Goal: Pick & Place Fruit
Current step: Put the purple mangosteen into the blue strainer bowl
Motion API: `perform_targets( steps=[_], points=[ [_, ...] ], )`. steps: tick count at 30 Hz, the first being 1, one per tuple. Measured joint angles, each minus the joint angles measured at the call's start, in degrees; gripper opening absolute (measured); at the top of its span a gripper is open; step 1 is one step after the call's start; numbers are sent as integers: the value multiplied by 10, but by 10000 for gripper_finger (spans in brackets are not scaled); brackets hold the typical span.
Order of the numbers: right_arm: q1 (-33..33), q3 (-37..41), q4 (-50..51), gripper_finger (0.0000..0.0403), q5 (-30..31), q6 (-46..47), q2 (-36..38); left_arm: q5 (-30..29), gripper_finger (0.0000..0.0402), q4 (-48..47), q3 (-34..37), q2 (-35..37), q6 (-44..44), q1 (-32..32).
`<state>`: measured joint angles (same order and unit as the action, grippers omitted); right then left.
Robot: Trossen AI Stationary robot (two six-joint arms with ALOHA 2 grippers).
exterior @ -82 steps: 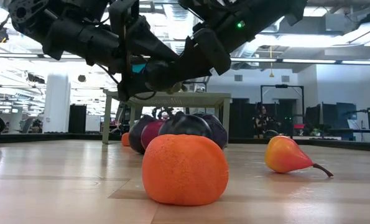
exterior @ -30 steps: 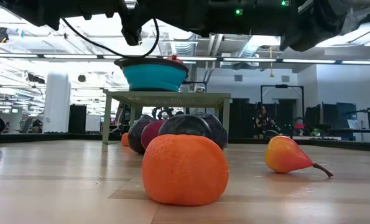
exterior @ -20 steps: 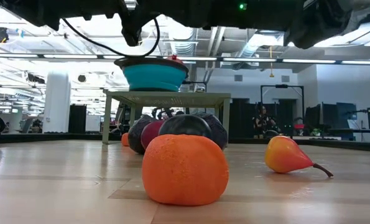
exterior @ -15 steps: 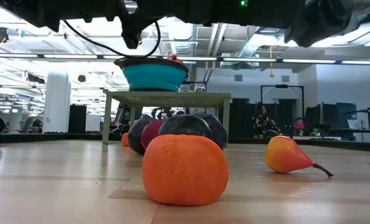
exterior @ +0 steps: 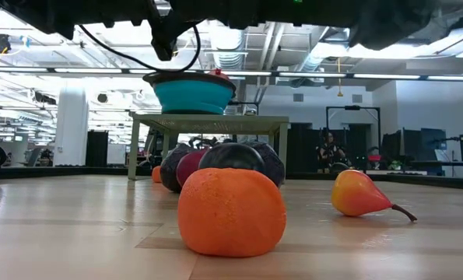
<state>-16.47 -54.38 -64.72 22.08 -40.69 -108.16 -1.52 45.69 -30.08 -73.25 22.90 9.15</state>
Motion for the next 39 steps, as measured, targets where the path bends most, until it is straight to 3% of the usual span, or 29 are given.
perform_targets(
  steps=[11, 17, 22, 26, 33, 39],
  points=[
    [-18, -12, 81, 243, 26, 13, 11, 1, 289, -11, 1, 0, -17, 0],
    [-22, -12, 343, 242, 13, 172, 91, 15, 342, -36, -1, 1, -64, -16],
    [0, -11, 549, 241, -68, 300, 149, 13, 355, -60, -1, 4, -178, -13],
    [34, -11, 624, 241, -168, 365, 171, -46, 341, -97, -1, 4, -261, 22],
    [107, -12, 611, 241, -297, 428, 160, -220, 319, -113, -1, -1, -337, 117],
    [164, -24, 709, 241, -313, 499, 141, -288, 315, -114, -1, -4, -346, 149]
  ],
)
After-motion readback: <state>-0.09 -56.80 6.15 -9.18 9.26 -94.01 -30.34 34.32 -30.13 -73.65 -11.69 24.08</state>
